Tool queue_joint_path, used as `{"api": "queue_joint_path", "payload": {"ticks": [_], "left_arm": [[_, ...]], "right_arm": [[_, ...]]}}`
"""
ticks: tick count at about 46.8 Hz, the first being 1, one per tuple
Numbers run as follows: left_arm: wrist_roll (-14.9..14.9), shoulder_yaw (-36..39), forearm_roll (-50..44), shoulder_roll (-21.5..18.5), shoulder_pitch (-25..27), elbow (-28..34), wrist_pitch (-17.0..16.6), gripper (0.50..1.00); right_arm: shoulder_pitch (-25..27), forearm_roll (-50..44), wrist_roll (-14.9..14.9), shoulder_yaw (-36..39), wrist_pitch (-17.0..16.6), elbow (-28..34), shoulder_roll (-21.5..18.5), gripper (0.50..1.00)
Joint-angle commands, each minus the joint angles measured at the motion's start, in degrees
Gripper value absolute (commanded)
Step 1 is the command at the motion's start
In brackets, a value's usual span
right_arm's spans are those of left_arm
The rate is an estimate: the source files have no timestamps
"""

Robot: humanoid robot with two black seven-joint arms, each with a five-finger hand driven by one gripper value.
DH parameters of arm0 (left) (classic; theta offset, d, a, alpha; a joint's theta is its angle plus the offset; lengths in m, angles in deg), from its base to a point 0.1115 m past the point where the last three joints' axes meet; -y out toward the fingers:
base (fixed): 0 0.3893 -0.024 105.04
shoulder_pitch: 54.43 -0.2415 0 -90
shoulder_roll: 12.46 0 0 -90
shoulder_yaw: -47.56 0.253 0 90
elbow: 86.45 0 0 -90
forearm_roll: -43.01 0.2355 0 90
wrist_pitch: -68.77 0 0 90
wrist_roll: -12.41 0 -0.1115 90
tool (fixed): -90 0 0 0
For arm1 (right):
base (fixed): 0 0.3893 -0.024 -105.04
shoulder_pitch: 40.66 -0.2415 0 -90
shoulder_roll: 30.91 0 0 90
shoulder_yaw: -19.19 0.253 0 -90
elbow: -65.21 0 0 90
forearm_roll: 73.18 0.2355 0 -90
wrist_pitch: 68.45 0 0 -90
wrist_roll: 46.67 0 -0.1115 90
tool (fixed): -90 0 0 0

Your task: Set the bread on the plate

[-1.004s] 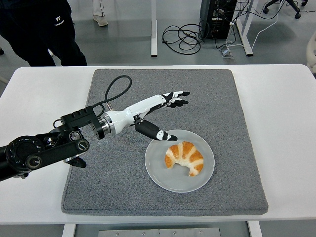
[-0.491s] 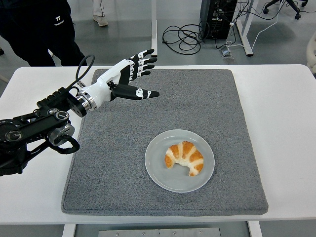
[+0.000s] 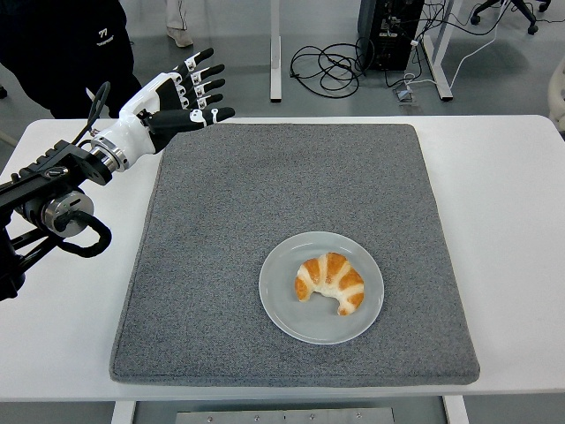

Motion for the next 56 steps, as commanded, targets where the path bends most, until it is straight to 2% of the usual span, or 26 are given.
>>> {"api": "queue_joint_path", "payload": {"ticks": [1, 9, 21, 56], "left_arm": [[0.08, -0.03, -2.16, -0.38, -0.01, -0.86, 1.29, 0.966], [-0.01, -0.91, -6.74, -0.73, -1.15, -2.70, 3.67, 0.966], [-0.10, -3.63, -7.00, -0.65, -3.78, -3.85, 5.69, 0.966], [0.43, -3.81, -6.83, -0.73, -6.69, -3.94, 5.69, 0.968]], "right_arm": [[-0.03, 0.00, 0.00, 0.00, 0.00, 0.00, 0.00, 1.000], [-0.03, 0.00, 0.00, 0.00, 0.00, 0.00, 0.00, 1.000], [0.06, 0.00, 0.00, 0.00, 0.00, 0.00, 0.00, 1.000], [0.06, 0.00, 0.00, 0.00, 0.00, -0.09, 0.00, 1.000]]}}
